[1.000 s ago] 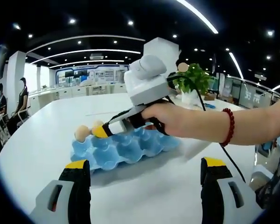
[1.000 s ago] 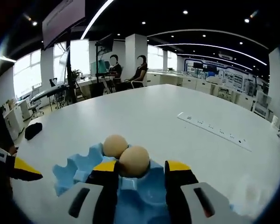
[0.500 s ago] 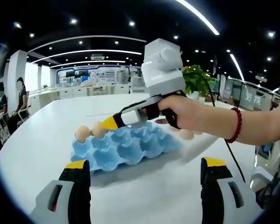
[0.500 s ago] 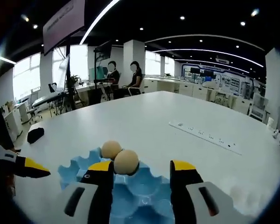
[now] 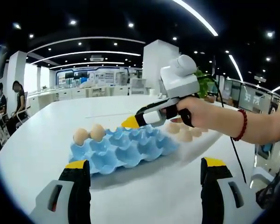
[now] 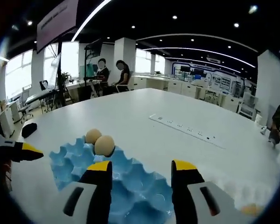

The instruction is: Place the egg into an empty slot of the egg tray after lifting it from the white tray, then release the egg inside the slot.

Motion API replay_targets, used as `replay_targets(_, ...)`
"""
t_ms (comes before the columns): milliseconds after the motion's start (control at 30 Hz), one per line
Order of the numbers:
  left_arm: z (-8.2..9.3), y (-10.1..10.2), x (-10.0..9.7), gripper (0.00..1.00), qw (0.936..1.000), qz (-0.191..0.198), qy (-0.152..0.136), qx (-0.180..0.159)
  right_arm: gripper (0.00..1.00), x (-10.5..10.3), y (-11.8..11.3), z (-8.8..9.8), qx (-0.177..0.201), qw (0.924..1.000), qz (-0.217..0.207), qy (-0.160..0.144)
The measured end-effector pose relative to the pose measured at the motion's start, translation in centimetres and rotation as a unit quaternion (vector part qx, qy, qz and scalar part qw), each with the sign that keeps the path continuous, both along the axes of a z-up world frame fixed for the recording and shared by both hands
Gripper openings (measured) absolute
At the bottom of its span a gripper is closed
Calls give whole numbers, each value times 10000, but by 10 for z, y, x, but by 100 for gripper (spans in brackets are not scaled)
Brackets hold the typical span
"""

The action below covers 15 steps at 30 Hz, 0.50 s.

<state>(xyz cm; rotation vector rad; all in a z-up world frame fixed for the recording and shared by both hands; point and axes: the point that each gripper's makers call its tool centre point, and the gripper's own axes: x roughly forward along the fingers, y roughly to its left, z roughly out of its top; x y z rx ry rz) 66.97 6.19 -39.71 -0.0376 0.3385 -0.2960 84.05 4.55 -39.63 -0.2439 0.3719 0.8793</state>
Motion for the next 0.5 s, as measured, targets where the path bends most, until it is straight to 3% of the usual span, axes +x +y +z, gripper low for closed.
replay_targets(500, -2, -13, 7, 100, 9999, -156, 27, 7, 53, 1, -45, 7, 84, 9994, -314, -66)
